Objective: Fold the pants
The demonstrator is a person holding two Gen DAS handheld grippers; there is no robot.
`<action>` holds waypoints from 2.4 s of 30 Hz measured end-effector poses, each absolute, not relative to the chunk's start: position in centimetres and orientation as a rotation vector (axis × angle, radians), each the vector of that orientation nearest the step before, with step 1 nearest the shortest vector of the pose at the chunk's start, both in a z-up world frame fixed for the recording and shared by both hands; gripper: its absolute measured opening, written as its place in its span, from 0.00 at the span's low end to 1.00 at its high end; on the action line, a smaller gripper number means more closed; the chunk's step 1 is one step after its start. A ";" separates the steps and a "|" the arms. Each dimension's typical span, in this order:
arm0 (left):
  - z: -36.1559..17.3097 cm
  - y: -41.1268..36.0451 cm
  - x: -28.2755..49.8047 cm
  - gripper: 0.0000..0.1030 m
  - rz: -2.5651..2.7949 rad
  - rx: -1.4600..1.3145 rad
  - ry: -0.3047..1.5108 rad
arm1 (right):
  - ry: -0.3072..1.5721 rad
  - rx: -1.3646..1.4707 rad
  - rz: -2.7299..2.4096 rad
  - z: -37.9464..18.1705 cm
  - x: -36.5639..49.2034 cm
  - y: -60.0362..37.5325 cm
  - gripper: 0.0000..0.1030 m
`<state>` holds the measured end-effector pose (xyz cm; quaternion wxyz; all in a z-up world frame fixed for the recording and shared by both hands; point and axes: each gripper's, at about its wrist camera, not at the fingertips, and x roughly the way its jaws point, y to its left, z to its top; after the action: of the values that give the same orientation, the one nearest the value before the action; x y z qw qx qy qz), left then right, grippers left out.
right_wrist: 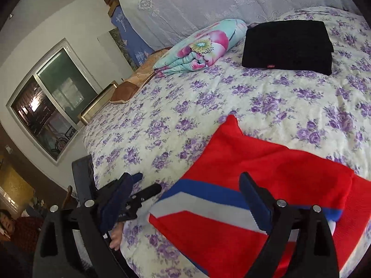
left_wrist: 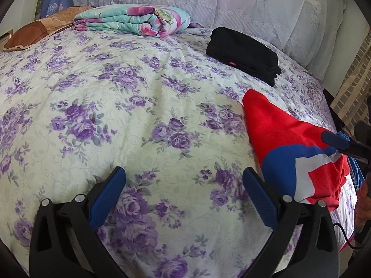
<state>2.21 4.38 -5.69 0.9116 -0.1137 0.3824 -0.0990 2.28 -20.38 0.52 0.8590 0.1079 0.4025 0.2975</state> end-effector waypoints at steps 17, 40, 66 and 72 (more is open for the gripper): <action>-5.8 4.4 2.4 0.95 -0.194 -0.220 0.795 | 0.660 0.069 0.530 2.5 -2.6 -22.1 0.94; -5.7 4.4 2.4 0.95 -0.196 -0.223 0.793 | 0.711 -0.140 0.266 -2.1 -3.0 -24.1 0.97; -2.4 -1.2 4.7 0.95 -0.480 -0.287 0.883 | 0.796 0.813 0.367 -3.7 -2.7 -38.8 0.97; -3.9 -3.0 5.9 0.95 -0.493 -0.275 0.943 | 0.847 0.787 0.419 -4.4 -1.4 -37.1 0.97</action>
<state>5.94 -2.96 -3.88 0.8529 -0.1309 0.4479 -0.2341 -1.35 -37.12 -4.40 0.8168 0.3691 0.3975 0.1966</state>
